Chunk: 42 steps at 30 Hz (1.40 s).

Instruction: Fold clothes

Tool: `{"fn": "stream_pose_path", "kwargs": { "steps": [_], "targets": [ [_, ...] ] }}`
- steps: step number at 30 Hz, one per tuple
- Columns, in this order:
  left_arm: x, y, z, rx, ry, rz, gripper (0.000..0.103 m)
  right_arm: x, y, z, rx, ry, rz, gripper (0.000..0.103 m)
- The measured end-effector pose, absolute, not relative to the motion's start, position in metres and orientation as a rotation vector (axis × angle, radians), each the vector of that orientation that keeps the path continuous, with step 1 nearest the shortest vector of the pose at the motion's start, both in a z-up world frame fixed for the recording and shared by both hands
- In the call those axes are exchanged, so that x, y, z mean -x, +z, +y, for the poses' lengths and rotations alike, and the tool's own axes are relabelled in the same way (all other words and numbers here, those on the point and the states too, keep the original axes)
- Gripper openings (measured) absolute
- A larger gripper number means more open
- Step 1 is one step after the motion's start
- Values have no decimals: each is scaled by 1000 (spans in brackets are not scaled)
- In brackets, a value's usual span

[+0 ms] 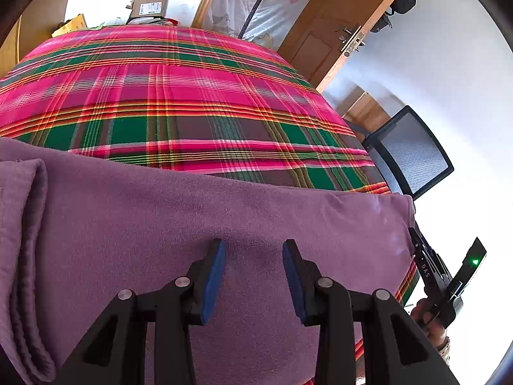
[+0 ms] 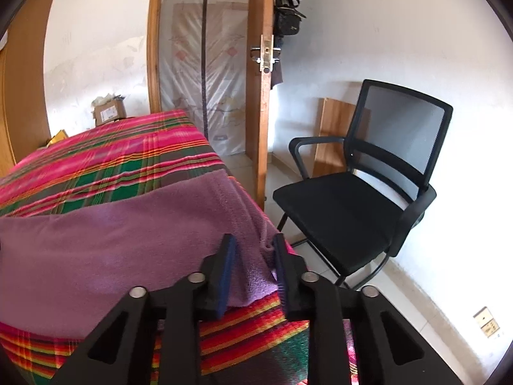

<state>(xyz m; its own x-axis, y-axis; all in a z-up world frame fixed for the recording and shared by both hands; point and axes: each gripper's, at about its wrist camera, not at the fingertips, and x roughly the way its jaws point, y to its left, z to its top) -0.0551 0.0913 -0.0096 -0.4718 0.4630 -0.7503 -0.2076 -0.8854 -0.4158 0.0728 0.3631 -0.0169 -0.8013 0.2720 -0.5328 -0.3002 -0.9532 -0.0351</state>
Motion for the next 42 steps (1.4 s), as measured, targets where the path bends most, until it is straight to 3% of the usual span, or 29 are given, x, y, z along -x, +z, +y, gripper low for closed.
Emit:
{"fn": "stream_pose_path", "kwargs": {
  "steps": [7, 26, 42],
  "targets": [
    [56, -9, 89, 1336, 2356, -392, 38, -73, -9, 361, 791, 2726, 57, 11],
    [62, -8, 93, 1378, 2226, -470, 38, -94, 62, 274, 606, 2912, -144, 11],
    [49, -2, 64, 1348, 2155, -549, 38, -93, 84, 187, 612, 3085, -290, 11]
  ]
}}
